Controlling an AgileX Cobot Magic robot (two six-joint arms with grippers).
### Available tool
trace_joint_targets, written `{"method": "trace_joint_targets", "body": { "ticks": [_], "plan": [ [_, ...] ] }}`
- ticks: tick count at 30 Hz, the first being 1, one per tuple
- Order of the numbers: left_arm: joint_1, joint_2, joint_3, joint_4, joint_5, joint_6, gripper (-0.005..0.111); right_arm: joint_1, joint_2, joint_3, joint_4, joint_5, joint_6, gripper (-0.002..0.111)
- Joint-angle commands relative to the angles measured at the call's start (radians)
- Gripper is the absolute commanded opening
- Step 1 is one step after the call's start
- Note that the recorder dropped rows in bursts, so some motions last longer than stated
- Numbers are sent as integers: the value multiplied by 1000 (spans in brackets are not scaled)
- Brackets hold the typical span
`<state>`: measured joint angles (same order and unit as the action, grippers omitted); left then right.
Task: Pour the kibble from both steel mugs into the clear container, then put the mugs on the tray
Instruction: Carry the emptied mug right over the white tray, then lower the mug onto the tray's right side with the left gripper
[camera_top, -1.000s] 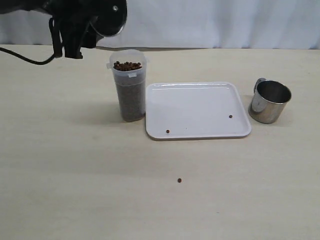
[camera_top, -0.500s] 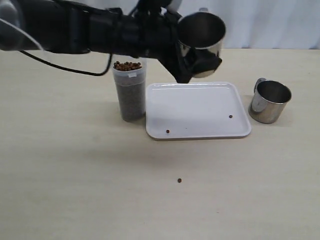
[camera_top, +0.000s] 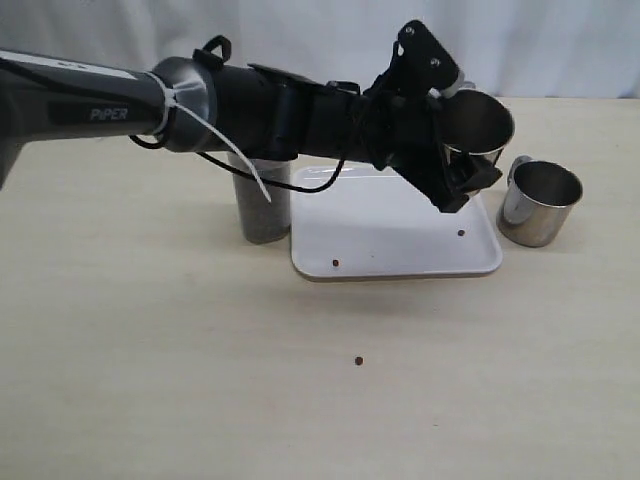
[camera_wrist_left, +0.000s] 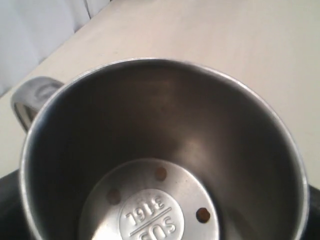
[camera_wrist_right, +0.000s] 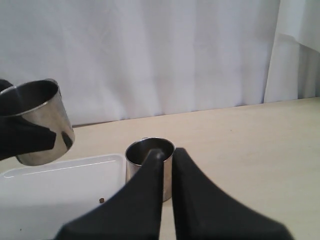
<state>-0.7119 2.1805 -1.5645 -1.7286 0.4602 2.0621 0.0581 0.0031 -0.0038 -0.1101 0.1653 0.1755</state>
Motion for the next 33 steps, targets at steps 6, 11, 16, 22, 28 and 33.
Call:
{"method": "trace_joint_targets", "body": {
  "ticks": [6, 11, 16, 22, 28, 33],
  "plan": [
    [-3, 63, -8, -16, 0, -29, 0, 4, -3, 4, -6, -4, -10, 5],
    [-6, 95, -36, -16, 9, -29, 0, 4, -3, 4, -6, -4, -10, 5],
    [-5, 155, -101, -16, 60, -29, 0, 4, -3, 4, -6, -4, -10, 5],
    [-5, 213, -148, -16, 39, -27, 0, 4, -3, 4, -6, -4, -10, 5],
    [-5, 262, -201, -16, 35, -27, 0, 4, -3, 4, -6, -4, -10, 5],
    [-5, 304, -242, -16, 31, -27, 0, 4, -3, 4, -6, -4, -10, 5]
  ]
}}
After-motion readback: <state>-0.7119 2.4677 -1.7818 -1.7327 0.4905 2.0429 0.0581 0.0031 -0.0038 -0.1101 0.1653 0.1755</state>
